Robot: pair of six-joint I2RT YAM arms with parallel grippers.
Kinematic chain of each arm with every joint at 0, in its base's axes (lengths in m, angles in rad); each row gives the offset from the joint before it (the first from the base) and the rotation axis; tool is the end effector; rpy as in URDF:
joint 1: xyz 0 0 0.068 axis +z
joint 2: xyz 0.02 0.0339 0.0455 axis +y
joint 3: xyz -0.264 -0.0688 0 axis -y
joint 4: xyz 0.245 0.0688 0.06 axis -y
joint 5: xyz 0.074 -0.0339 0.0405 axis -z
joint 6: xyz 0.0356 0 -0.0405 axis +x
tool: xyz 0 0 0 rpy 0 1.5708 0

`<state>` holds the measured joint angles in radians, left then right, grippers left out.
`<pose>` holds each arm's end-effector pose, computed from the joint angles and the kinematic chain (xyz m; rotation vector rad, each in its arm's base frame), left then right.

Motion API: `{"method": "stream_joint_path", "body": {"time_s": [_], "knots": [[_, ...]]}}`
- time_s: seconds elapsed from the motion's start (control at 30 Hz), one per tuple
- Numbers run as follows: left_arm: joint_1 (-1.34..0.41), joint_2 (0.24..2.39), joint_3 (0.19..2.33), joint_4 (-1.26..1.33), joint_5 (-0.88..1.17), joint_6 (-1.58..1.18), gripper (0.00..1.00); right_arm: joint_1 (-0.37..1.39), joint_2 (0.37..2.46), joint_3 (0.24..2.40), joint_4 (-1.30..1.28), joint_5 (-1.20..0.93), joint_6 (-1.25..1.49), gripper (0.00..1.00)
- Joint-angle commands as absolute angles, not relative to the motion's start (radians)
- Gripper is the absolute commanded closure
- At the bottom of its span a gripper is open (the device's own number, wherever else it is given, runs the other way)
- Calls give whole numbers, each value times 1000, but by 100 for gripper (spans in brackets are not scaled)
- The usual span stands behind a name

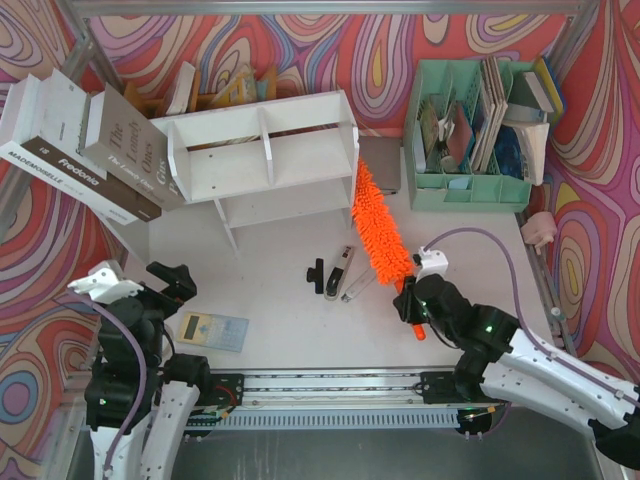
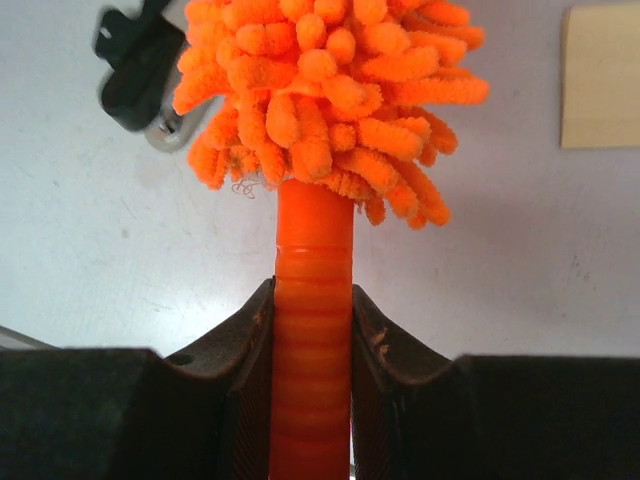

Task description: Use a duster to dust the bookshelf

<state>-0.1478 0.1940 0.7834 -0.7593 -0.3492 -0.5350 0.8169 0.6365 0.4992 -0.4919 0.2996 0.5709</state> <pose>0.0386 0.0066 0.3323 -0.5804 1.6344 -0.1991 0.1075 0.0992 0.2328 -0.1021 2.2030 0.4606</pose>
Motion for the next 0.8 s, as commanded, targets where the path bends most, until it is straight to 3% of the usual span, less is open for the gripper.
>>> {"method": "stream_joint_path", "body": {"time_s": [0.0, 0.3, 0.77], "knots": [[-143, 201, 778, -739, -353, -532, 1, 823, 604, 691, -489, 341, 478, 100], [-143, 191, 778, -741, -357, -532, 2, 824, 632, 1027, -580, 372, 377, 100], [-143, 188, 776, -738, -352, -532, 1, 823, 834, 1145, -504, 145, 491, 100]]}}
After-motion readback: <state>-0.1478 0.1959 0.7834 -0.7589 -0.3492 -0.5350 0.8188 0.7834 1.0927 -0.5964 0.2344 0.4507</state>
